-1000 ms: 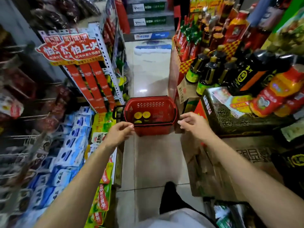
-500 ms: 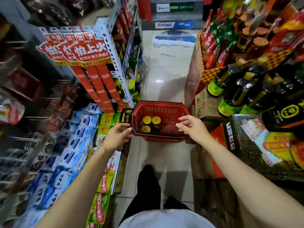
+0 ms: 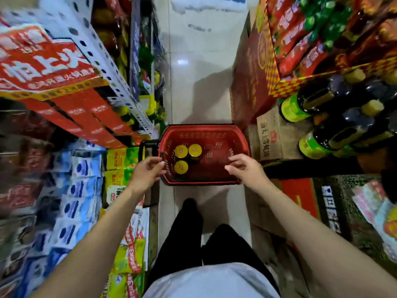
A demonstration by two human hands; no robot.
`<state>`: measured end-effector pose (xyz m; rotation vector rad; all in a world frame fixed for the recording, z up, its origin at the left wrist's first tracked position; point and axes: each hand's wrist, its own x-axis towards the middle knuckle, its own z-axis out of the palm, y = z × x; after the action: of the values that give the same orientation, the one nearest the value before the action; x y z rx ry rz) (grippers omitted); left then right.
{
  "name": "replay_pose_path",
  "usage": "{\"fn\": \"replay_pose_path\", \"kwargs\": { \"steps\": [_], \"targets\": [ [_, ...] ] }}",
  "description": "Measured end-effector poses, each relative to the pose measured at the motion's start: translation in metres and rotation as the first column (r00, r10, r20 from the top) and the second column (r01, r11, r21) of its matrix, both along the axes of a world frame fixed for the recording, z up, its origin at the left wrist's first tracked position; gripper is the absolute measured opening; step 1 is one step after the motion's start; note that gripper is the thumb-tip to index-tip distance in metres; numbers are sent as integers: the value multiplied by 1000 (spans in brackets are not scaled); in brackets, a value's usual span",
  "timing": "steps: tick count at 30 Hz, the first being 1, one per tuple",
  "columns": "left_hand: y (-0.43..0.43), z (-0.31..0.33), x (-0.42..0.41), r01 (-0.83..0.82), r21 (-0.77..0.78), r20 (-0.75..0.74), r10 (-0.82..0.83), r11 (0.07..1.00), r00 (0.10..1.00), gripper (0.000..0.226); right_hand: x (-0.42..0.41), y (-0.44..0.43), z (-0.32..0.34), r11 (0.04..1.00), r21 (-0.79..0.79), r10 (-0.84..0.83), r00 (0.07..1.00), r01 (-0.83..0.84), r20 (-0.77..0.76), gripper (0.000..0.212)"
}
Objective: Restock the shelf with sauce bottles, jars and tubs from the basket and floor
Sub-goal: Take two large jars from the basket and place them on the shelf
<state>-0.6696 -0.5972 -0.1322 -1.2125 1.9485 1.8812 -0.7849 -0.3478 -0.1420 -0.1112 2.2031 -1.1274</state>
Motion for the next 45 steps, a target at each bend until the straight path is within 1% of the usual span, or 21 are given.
{"fn": "replay_pose_path", "kwargs": {
  "steps": [3,6,8,9,10,12,13,15,18,22,26,28,32,36,39,40,41,43,45],
  "targets": [
    [-10,-29,-24,21,-37,44,-19,999,999,10,-15,-12,-28,999,32,-37,997,35,68,27],
    [-17,-70,-39,64,-57,96,-59,996,994,9,-33,-19,-64,996,81,-35,989,23,142,23],
    [-16,-95,-43,81,-31,149,-76,996,986,12,-36,-19,-85,993,117,-39,982,17,184,22],
    [-16,-94,-39,98,-27,183,-91,995,979,12,-33,-20,-84,992,123,-26,981,2,194,21],
    [-18,-150,-55,85,-8,221,-81,996,972,13,-51,-23,-136,990,141,-22,975,-10,222,20],
    [-16,-157,-56,60,4,233,-59,998,971,20,-49,-23,-143,990,140,-24,971,-9,238,21],
    [-15,-162,-58,40,-7,247,-37,999,968,23,-49,-23,-150,989,151,-31,968,-8,250,22],
    [-15,-199,-69,7,-30,248,1,1000,969,28,-58,-27,-187,989,150,-22,962,-20,271,28],
    [-13,-256,-82,47,-52,286,-31,998,958,33,-67,-39,-241,990,140,-30,951,-14,309,40],
    [-11,-351,-96,83,-130,328,-36,988,944,39,-82,-57,-336,994,105,-15,966,-13,259,51],
    [-13,-428,-101,232,-225,392,-130,946,911,59,-95,-74,-414,999,41,7,968,-18,250,67],
    [-13,-461,-105,246,-267,406,-122,932,906,68,-100,-83,-452,1000,4,14,971,-15,238,75],
    [-9,-503,-114,229,-253,457,-93,940,885,90,-112,-104,-514,999,-44,18,987,-11,158,91],
    [-5,-538,-116,188,-228,487,-56,955,872,105,-121,-126,-562,994,-91,71,993,-62,99,111],
    [-2,-561,-116,180,-197,530,-50,964,847,129,-126,-141,-582,989,-116,98,992,-88,83,119],
    [-1,-565,-117,181,-203,541,-44,962,840,130,-126,-144,-586,988,-122,103,993,-94,66,122],
    [1,-568,-119,194,-226,553,-38,955,833,126,-127,-146,-592,988,-124,102,994,-96,43,125],
    [3,-570,-120,253,-316,570,-31,914,821,109,-128,-148,-597,992,-77,102,995,-103,-16,123],
    [5,-568,-122,287,-375,571,-24,881,821,94,-130,-147,-598,992,-28,123,989,-125,-85,116]
  ]
}}
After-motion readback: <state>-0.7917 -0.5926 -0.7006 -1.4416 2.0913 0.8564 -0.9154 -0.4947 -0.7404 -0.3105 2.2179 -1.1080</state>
